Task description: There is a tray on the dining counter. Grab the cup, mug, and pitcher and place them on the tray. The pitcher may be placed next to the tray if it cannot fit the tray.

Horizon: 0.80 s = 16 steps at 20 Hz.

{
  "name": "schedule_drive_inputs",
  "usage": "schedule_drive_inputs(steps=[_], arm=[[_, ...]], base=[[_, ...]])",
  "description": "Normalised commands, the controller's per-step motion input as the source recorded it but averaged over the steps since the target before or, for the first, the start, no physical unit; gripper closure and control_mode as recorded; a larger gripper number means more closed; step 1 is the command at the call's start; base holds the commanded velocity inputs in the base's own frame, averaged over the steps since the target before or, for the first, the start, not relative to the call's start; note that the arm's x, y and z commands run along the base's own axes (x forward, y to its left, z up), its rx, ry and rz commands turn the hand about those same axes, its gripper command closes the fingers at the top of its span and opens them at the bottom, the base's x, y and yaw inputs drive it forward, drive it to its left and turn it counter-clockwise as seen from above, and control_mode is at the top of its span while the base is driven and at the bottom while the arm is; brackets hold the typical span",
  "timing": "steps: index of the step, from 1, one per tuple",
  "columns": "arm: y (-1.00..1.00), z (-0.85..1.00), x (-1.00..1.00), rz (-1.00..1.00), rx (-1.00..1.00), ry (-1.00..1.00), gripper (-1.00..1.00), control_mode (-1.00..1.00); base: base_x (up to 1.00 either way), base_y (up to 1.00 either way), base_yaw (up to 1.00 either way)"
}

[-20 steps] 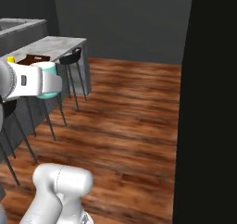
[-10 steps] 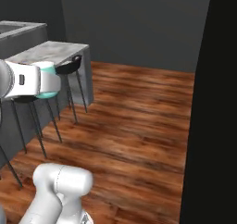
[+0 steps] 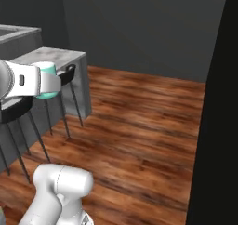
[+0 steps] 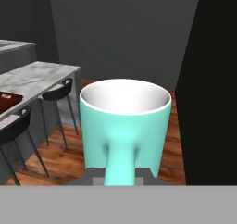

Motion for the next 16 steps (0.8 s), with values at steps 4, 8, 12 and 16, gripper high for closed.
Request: schedule_drive_inputs(steps=[4, 8, 12, 16], arm=[[0.00, 0.00, 0.00, 0.00, 0.00, 0.00, 1.00, 1.00], [0.00, 0.00, 0.00, 0.00, 0.00, 0.00, 1.00, 1.00], [0.00, 0.00, 0.00, 0.00, 0.00, 0.00, 1.00, 1.00], [0.00, 0.00, 0.00, 0.00, 0.00, 0.00, 1.00, 1.00]], base=[[1.00, 0.00, 0.17], [1.00, 0.00, 0.17], [1.00, 0.00, 0.22], [1.00, 0.00, 0.38]])
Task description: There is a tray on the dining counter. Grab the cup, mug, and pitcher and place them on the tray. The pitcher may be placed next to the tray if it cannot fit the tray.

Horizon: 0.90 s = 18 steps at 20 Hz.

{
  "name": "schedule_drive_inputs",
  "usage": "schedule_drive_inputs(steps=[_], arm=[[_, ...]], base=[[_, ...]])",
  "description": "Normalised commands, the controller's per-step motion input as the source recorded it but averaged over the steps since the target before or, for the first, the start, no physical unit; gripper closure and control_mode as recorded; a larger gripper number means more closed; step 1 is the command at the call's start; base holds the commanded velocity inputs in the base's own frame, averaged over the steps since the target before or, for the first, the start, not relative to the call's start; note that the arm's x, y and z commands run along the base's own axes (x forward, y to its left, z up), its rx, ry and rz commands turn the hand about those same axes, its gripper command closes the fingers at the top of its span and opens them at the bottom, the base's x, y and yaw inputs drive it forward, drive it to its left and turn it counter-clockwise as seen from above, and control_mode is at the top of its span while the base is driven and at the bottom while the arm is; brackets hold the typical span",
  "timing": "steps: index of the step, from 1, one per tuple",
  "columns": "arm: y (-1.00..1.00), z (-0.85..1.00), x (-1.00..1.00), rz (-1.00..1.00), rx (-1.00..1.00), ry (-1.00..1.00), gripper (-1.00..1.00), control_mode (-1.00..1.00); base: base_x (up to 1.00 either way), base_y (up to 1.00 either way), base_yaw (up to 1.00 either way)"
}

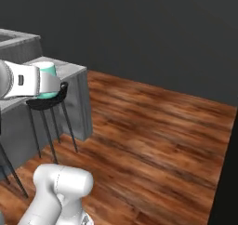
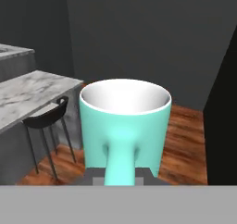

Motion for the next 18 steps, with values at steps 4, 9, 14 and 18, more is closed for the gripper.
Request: schedule_drive_inputs(steps=[4, 9, 14, 18], arm=[[0.00, 0.00, 0.00, 0.00, 0.00, 0.00, 1.00, 1.00], [0.00, 0.00, 0.00, 0.00, 0.00, 0.00, 1.00, 1.00], [0.00, 0.00, 0.00, 0.00, 0.00, 0.00, 1.00, 1.00], [0.00, 0.00, 0.00, 0.00, 0.00, 0.00, 1.00, 1.00]], base=[[0.99, 0.00, 0.57], [0.81, 0.00, 0.70], [0.54, 0.00, 0.85], [0.39, 0.00, 0.89]])
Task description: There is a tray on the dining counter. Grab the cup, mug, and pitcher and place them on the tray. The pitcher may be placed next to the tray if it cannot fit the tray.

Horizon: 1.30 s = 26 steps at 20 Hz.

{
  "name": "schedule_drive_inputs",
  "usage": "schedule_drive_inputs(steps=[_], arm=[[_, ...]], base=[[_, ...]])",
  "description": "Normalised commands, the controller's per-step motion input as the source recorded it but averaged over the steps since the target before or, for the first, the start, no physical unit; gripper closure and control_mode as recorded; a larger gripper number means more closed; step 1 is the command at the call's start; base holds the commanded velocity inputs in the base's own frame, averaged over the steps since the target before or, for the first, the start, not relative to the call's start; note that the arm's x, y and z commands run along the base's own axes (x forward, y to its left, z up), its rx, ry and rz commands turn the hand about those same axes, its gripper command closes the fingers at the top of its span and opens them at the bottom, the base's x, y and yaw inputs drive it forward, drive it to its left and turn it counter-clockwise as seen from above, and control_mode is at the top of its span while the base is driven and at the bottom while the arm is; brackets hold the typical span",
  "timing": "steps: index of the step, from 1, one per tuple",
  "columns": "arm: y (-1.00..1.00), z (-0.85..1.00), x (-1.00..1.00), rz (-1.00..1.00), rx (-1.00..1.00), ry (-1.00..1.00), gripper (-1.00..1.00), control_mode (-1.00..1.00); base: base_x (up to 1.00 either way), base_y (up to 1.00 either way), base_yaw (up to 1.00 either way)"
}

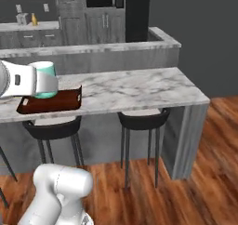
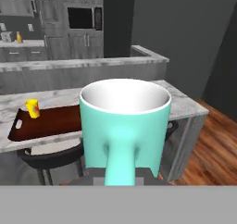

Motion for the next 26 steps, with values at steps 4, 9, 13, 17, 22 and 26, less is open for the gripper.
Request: schedule_drive_inputs(steps=[4, 9, 13, 17, 22, 26], arm=[[0.00, 0.00, 0.00, 0.00, 0.00, 0.00, 1.00, 1.00], [0.00, 0.00, 0.00, 0.00, 0.00, 0.00, 1.00, 1.00], [0.00, 0.00, 0.00, 0.00, 0.00, 0.00, 1.00, 1.00], [0.00, 0.00, 0.00, 0.00, 0.00, 0.00, 1.00, 1.00], [0.00, 0.00, 0.00, 0.00, 0.00, 0.00, 1.00, 1.00], [0.00, 0.00, 0.00, 0.00, 0.00, 0.00, 1.00, 1.00]], base=[[0.64, -0.02, 0.82], [0.65, -0.33, 0.60], [0.67, -0.46, 0.46], [0.56, -0.39, 0.29], [0.64, -0.15, 0.11], [0.48, 0.00, 0.00]])
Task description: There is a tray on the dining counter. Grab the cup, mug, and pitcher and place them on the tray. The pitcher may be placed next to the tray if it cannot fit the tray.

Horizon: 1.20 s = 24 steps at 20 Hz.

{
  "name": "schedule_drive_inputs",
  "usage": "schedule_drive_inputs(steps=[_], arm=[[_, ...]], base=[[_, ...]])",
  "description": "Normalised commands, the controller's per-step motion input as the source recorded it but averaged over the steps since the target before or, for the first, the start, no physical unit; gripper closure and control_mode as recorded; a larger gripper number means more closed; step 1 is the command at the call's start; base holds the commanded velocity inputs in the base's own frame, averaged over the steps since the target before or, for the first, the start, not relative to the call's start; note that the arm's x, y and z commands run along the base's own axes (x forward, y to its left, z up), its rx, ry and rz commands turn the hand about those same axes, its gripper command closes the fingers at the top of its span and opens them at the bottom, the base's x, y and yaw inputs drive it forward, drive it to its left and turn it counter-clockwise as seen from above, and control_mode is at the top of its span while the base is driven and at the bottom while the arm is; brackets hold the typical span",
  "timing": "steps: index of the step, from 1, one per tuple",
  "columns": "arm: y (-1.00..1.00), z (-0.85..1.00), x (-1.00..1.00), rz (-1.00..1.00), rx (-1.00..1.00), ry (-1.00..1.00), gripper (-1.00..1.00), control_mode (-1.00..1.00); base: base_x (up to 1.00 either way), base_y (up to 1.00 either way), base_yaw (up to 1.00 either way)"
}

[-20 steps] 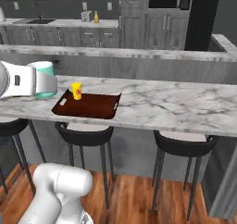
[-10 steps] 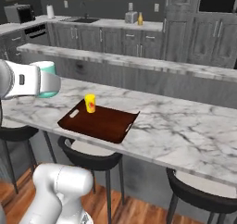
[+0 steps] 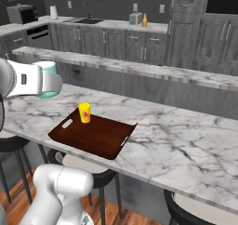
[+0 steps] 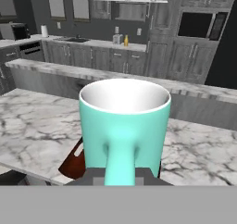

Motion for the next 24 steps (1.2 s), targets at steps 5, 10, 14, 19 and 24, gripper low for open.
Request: schedule_drive_inputs(steps=[5, 10, 14, 19, 24], arm=[[0.00, 0.00, 0.00, 0.00, 0.00, 0.00, 1.00, 1.00], [0.00, 0.00, 0.00, 0.00, 0.00, 0.00, 1.00, -1.00], [0.04, -0.47, 0.04, 0.15, -0.03, 0.00, 1.00, -1.00], [0.09, -0.61, 0.16, 0.15, 0.00, 0.02, 1.00, -1.00], [0.23, -0.52, 0.03, 0.12, 0.00, 0.09, 1.00, -1.00]], base=[[0.15, 0.00, 0.01], [0.00, 0.00, 0.00], [0.00, 0.00, 0.00], [0.00, 0.00, 0.00], [0.00, 0.00, 0.00]])
